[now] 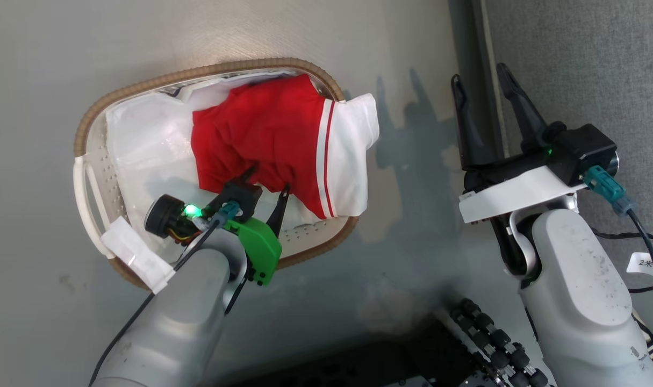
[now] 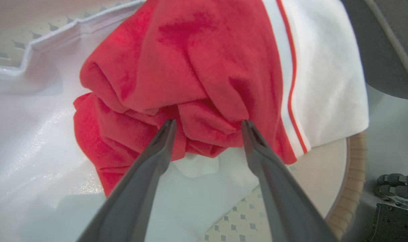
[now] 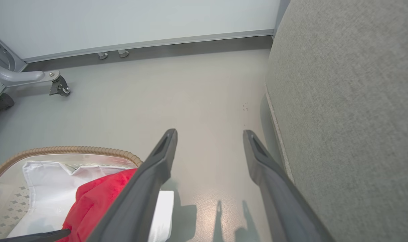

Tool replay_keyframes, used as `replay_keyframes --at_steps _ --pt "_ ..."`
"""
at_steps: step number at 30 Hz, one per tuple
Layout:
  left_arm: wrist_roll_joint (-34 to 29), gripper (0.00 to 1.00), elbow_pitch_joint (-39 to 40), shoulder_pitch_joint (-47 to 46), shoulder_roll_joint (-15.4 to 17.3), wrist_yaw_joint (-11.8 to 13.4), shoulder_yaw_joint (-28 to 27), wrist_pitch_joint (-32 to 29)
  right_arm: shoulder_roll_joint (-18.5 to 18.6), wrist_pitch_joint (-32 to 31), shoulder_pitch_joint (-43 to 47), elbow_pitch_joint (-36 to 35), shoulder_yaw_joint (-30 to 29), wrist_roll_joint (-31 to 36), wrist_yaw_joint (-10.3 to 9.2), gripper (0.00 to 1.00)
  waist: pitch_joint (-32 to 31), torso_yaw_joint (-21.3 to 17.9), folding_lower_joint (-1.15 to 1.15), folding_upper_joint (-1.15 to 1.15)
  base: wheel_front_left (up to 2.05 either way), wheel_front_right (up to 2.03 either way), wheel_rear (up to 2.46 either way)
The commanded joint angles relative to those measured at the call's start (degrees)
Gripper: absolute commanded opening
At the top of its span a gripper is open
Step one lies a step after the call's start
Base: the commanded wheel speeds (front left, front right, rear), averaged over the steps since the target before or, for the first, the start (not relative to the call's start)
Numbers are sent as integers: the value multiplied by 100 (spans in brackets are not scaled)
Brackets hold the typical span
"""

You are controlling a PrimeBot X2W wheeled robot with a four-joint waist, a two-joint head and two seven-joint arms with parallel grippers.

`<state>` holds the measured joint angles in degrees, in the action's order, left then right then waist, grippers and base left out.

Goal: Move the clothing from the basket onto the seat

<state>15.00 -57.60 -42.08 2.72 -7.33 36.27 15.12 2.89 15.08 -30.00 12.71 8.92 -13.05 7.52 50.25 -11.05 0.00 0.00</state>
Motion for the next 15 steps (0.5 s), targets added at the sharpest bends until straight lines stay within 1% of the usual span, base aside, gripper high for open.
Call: replay_keyframes --at_steps 1,7,11,15 --pt "116 100 -23 -157 36 -21 61 4 13 13 -76 -42 10 -33 -6 100 76 -58 0 0 0 0 0" --pt "447 100 -151 -449 38 -20 354 4 13 13 -112 -66 38 -79 -6 100 183 -119 0 0 0 0 0" --pt "516 100 -484 -651 36 -20 446 4 12 13 -107 -82 67 -119 -6 100 249 -160 0 0 0 0 0" --pt "632 100 -751 -870 34 -20 654 -84 13 13 -122 -98 55 -116 -6 100 330 -180 0 0 0 0 0"
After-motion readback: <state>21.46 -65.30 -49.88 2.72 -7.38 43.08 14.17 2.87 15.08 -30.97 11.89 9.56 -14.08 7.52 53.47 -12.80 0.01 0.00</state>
